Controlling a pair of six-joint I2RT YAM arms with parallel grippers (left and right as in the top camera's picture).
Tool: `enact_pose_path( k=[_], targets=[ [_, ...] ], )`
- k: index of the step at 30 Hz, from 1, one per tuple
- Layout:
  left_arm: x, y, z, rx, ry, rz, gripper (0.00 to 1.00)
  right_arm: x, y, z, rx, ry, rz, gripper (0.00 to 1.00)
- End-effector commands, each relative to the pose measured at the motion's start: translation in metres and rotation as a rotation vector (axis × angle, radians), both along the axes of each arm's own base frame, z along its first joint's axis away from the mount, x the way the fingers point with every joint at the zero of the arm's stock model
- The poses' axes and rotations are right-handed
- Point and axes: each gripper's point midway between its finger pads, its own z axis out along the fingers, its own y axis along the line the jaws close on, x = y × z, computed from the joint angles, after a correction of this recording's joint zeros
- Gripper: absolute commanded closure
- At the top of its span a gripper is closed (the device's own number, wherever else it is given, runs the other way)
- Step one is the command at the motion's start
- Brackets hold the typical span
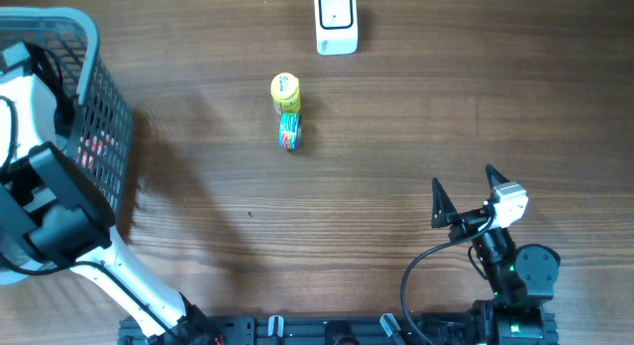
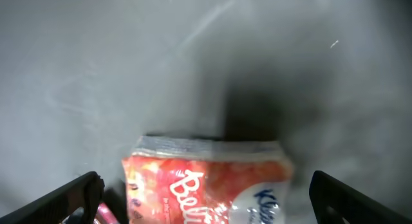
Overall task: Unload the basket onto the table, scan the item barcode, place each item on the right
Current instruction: 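Reach the left gripper into the basket and grasp the red package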
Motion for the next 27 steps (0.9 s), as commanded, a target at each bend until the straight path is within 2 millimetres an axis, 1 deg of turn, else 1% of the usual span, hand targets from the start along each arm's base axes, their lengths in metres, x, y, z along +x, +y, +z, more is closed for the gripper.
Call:
enact_pose_path(
  k=[1,5,9,11,13,15,17,18,20,22,25,27],
  targets=[
    [-0.012,-0.007,-0.024,-0.029,0.033,0.004,0.0,0.0,0.0,0.0,-0.004,-0.004,0.001,0.0],
    [-0.016,-0.009,-0.037,-0.03,0.036,0.004,0.0,0.0,0.0,0.001,-0.004,-0.004,0.001,0.0],
    [-0.014,-0.008,-0.039,-0.024,0.024,0.004,0.0,0.0,0.0,0.001,-0.004,-0.004,0.001,0.0],
    [-0.014,-0.008,-0.039,-0.024,0.024,0.004,0.07,0.0,0.0,0.001,-0.004,-0.004,0.001,0.0],
    [-0.013,-0.008,-0.038,-0.022,0.021,0.004,0.23,0.0,0.0,0.0,-0.004,-0.004,0.001,0.0],
    [-0.013,-0.008,-0.038,-0.022,0.021,0.005,0.33,0.0,0.0,0.0,-0.004,-0.004,0.001,0.0],
    [-0.013,-0.007,-0.038,-0.021,0.02,0.008,0.39,0.0,0.0,0.0,-0.004,-0.004,0.001,0.0],
    [-0.013,-0.007,-0.037,-0.02,0.016,0.012,0.4,0.0,0.0,0.001,-0.004,-0.004,0.001,0.0],
    [-0.011,-0.007,-0.029,-0.015,0.006,0.016,0.41,0.0,0.0,0.001,-0.004,-0.004,0.001,0.0],
    [-0.009,-0.005,-0.008,-0.007,-0.013,0.035,0.41,0.0,0.0,0.001,-0.004,-0.004,0.001,0.0],
    [-0.004,-0.002,0.032,0.016,-0.057,0.037,0.4,0.0,0.0,0.001,-0.004,-0.004,0.001,0.0],
    [0.0,0.0,0.066,0.042,-0.106,0.037,0.4,0.0,0.0,0.001,-0.004,-0.004,0.001,0.0]
  ],
)
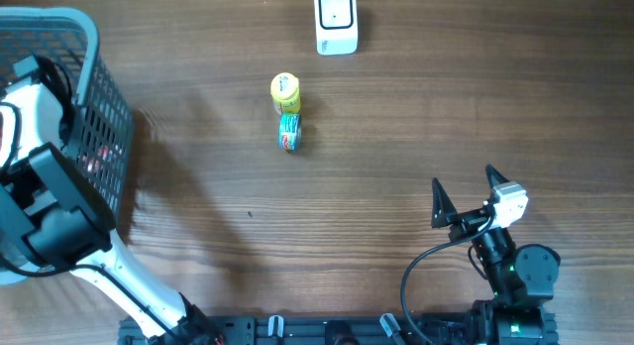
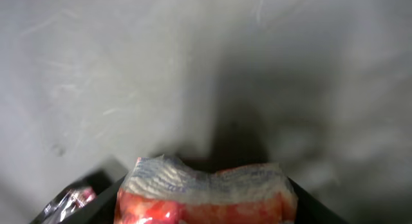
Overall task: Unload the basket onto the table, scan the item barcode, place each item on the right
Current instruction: 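Reach the left gripper into the basket and grasp the red package, then place the red package on the table right of the cans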
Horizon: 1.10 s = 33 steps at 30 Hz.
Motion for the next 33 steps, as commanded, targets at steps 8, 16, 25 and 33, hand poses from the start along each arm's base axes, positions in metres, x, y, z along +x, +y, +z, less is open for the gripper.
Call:
enact_pose_path(
  k=[8,16,25,33],
  targets=[
    [0.014,-0.003,0.285,0.24,-0.602,0.044,0.41,0.0,0.0,0.001,-0.004,-0.004,0.001,0.0],
    [-0.035,-0.143,0.447,0.003,-1.163,-0.273,0.43,0.0,0.0,0.001,-0.004,-0.004,0.001,0.0],
    [-0.008,-0.29,0.372,-0.182,-0.894,-0.639,0.43,0.0,0.0,0.001,-0.004,-0.004,0.001,0.0],
    [0.026,-0.449,0.179,-0.119,-0.498,-0.961,0.43,0.0,0.0,0.0,-0.004,-0.004,0.001,0.0]
  ],
)
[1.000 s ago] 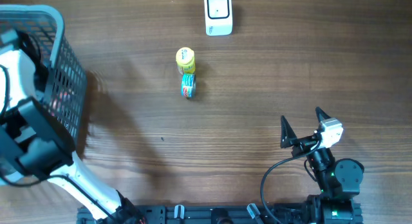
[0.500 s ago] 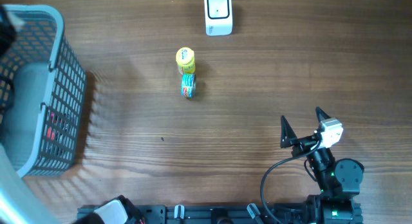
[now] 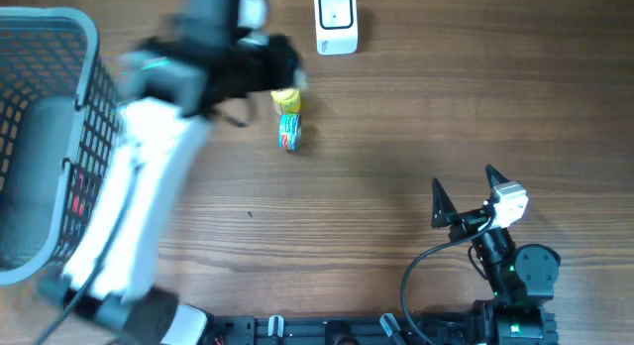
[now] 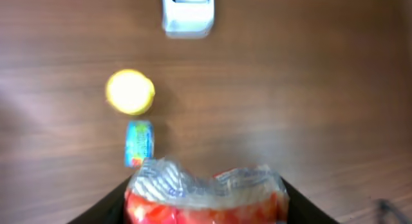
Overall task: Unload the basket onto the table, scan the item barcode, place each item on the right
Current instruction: 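Place the red package on the table right of the cans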
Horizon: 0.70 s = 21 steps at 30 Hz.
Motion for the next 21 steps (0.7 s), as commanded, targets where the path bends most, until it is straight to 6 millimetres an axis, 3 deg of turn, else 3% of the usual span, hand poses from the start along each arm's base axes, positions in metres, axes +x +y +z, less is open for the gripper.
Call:
enact_pose_path(
  k=[1,7,10,11,13,15,17,19,21],
  targets=[
    [0.004,-0.054,-0.082,0.15,0.056,-0.076,0.42,0.0,0.0,0.0,-0.004,-0.004,0.001,0.0],
    [0.002,-0.092,-0.195,0.285,0.194,-0.086,0.43,0.0,0.0,0.0,-0.004,-0.003,0.001,0.0],
    [0.001,-0.096,-0.233,0.322,0.244,-0.094,0.44,0.0,0.0,0.0,-0.004,-0.004,0.001,0.0],
    [0.002,-0.097,-0.242,0.327,0.254,-0.091,0.5,0.0,0.0,0.0,-0.004,-0.004,0.001,0.0],
    [0.004,-0.099,-0.25,0.326,0.251,-0.091,0.52,0.0,0.0,0.0,-0.004,-0.003,0.001,0.0],
    [0.007,-0.101,-0.252,0.313,0.242,-0.082,0.47,0.0,0.0,0.0,-0.004,-0.003,0.001,0.0],
    [0.01,-0.104,-0.251,0.299,0.232,-0.071,0.31,0.0,0.0,0.0,-0.004,-0.004,0.001,0.0],
    [0.019,-0.101,-0.241,0.307,0.188,-0.056,0.0,0.0,0.0,0.0,-0.004,-0.004,0.001,0.0],
    [0.027,-0.095,-0.225,0.318,0.15,-0.03,0.0,0.0,0.0,0.0,-0.004,-0.004,0.001,0.0]
  ],
)
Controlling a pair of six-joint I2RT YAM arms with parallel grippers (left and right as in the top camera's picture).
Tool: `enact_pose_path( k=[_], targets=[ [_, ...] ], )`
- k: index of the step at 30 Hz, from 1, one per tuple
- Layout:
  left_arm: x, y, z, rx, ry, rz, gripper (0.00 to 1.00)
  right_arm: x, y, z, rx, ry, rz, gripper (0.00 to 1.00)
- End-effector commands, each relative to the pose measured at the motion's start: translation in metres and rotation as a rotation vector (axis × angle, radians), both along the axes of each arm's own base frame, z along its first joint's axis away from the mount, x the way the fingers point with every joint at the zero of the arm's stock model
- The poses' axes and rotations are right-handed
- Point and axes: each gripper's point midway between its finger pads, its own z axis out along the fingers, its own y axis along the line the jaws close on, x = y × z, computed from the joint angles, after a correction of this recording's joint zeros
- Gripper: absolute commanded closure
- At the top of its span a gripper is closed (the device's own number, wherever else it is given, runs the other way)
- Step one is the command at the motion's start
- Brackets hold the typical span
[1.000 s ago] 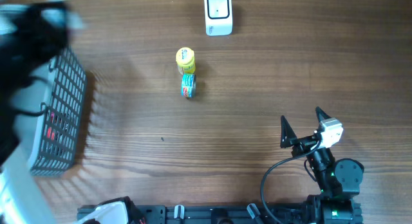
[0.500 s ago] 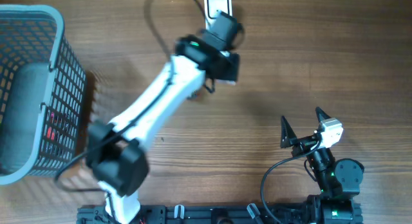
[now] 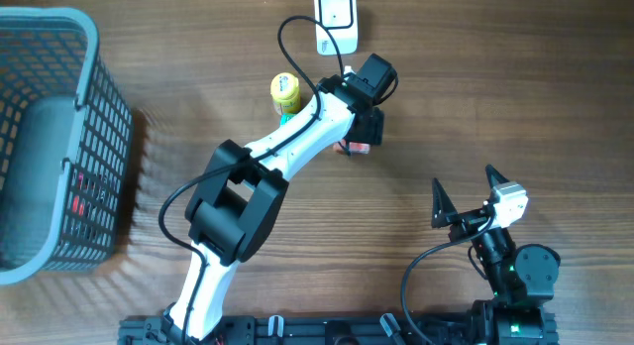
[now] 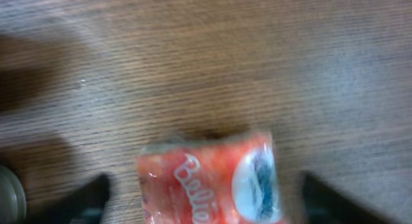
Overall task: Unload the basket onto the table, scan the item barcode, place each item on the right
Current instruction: 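Place the red package on the table right of the cans, then grasp the hex wrench package in the basket with the left gripper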
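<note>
A red tissue pack [image 4: 206, 185] with white lettering lies on the wooden table, showing as a red sliver [image 3: 358, 145] under the left wrist in the overhead view. My left gripper [image 4: 206, 195] hangs right over it [image 3: 363, 135], open, each jaw standing apart from the pack's sides. The white barcode scanner [image 3: 336, 20] sits at the far edge, a little beyond the pack. My right gripper [image 3: 463, 178] stands open over the near right of the table, holding nothing.
A yellow-lidded can [image 3: 285, 87] stands just left of the left arm. The grey mesh basket [image 3: 104, 117] fills the far left, with red packs [image 3: 84, 191] inside. The left arm spans the table's middle.
My left gripper was shut on the tissue pack, held high near the cans. Now it is lower and further right, open, with the pack lying on the table below the scanner.
My left gripper was open over the tissue pack inside the basket. Then it was shut on the pack there. Later it held the pack above the cans and scanner. Now the pack rests on the table near the scanner, let go. The right arm stayed still.
</note>
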Motion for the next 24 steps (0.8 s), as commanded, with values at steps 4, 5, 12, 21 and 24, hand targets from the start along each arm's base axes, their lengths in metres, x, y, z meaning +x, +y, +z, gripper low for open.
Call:
enact_pose_path(
  k=[4,5,12,21,24],
  targets=[
    [0.03,0.03,0.122,0.0,-0.228,0.035,0.0,0.0,0.0,0.001,-0.004,-0.004,0.001,0.0],
    [0.032,0.037,0.153,-0.015,-0.28,0.048,0.0,0.0,0.0,0.001,-0.004,-0.004,0.001,0.0],
    [-0.019,0.187,0.505,-0.305,-0.999,0.293,0.0,0.0,0.0,0.001,-0.004,-0.004,0.001,0.0],
    [-0.141,0.491,0.465,-0.109,-0.903,1.447,0.0,0.0,0.0,0.001,-0.004,-0.004,0.001,0.0],
    [-0.127,0.526,0.419,-0.135,-0.715,1.457,0.0,0.0,0.0,0.001,-0.004,-0.004,0.001,0.0]
  ],
)
